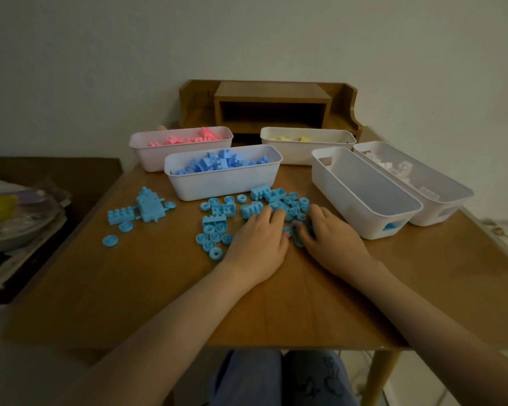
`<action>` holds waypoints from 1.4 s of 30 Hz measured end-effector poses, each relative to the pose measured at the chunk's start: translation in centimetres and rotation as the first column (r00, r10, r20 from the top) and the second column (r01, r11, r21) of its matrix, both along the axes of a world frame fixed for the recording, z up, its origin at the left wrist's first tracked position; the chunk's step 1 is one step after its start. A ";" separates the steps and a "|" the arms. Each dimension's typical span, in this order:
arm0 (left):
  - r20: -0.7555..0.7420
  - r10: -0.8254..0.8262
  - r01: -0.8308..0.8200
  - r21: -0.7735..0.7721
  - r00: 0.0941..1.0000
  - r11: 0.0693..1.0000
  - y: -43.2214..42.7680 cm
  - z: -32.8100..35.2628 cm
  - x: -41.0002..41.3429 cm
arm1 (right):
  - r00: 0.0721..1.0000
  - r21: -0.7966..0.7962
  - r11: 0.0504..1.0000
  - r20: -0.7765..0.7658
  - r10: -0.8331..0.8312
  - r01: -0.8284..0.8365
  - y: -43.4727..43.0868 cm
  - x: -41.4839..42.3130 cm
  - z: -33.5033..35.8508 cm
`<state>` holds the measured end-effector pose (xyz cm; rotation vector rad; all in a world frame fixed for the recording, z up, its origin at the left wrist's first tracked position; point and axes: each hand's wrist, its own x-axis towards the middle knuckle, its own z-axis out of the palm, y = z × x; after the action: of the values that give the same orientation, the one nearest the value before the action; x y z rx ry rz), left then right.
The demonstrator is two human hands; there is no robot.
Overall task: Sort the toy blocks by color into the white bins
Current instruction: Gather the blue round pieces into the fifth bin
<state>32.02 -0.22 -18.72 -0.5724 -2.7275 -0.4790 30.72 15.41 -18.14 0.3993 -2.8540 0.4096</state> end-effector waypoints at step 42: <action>-0.063 -0.032 0.046 0.237 0.997 0.970 1.1 3.4 -0.6 | 0.838 -0.122 0.909 0.452 -0.306 0.399 5.1 -4.2 8.0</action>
<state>31.45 0.86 -15.30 -0.5676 -2.5568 -0.7739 26.55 20.55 -10.17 -0.3038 -3.1492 0.8005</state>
